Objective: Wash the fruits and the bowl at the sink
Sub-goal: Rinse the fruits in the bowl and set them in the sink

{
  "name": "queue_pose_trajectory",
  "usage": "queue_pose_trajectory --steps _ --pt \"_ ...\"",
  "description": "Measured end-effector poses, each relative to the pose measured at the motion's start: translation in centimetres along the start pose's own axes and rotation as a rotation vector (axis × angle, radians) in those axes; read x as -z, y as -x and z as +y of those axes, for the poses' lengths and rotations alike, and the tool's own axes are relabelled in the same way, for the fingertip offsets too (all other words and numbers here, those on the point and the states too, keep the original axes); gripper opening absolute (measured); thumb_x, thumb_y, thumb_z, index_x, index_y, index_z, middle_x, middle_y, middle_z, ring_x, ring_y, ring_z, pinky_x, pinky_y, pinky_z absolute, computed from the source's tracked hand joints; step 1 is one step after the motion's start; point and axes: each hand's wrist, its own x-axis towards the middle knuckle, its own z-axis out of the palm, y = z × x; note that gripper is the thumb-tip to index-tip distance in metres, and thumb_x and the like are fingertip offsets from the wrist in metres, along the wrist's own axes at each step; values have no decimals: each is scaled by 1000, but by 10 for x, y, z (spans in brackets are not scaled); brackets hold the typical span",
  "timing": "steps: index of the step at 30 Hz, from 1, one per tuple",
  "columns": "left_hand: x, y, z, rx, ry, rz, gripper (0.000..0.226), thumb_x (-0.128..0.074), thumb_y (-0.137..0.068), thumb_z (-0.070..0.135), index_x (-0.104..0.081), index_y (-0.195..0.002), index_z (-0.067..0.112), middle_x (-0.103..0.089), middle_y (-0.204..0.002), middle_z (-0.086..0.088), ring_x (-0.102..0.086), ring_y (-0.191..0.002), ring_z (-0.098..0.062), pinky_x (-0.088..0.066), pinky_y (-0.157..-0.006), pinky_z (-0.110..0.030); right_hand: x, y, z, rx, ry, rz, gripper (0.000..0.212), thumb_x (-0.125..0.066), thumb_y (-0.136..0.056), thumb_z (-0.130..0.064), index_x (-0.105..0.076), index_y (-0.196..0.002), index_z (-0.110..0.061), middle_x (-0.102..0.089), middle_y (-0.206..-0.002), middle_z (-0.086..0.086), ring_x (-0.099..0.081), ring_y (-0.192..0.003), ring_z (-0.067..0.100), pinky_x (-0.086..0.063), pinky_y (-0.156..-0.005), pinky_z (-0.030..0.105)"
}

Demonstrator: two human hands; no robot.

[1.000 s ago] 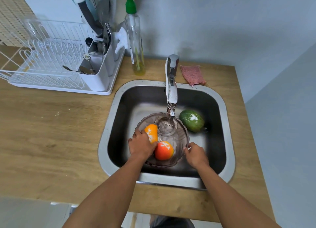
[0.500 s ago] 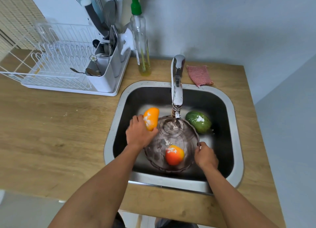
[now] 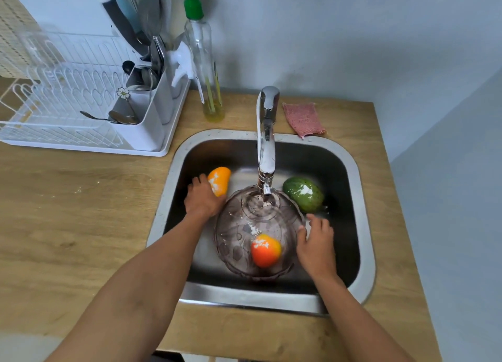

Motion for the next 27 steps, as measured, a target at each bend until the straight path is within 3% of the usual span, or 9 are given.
queue_pose_trajectory --steps 8,16,20,24,27 --pt "-10 -8 -3 7 25 -61 79 -69 -85 40 -30 -145 8 -41 -143 -19 -44 -130 -41 -44 -98 -49 -1 3 -2 199 23 -39 32 -49 -97 -26 -58 -125 -16 -57 -122 1 -41 -117 17 -39 -101 35" --pt "-16 48 -13 119 299 70 64 -63 -89 36 -37 -139 5 -40 -140 -22 -45 -128 -43 -40 -102 -50 -3 8 -10 214 19 -273 49 -51 -94 -46 -49 -136 -22 -57 -129 -2 -46 -123 14 -44 -101 35" --pt "-29 74 -27 260 325 -176 58 -62 -91 37 -45 -136 4 -52 -136 -21 -52 -123 -40 -44 -99 -42 -5 12 -12 228 154 -452 76 -59 -83 -59 -38 -146 -21 -50 -143 3 -39 -135 22 -39 -110 39" --pt "-32 88 -30 243 376 -420 28 -56 -93 25 -58 -114 7 -69 -102 -18 -71 -83 -34 -62 -72 -44 -2 17 -13 224 231 -564 94 -71 -73 -61 -29 -149 -23 -40 -151 5 -30 -140 25 -33 -112 41" --pt "-35 87 -32 265 463 -466 20 -53 -88 15 -57 -107 9 -68 -99 -19 -72 -77 -35 -63 -63 -48 -3 16 -16 242 280 -581 97 -76 -71 -55 -28 -149 -23 -39 -151 7 -30 -140 26 -32 -113 40"
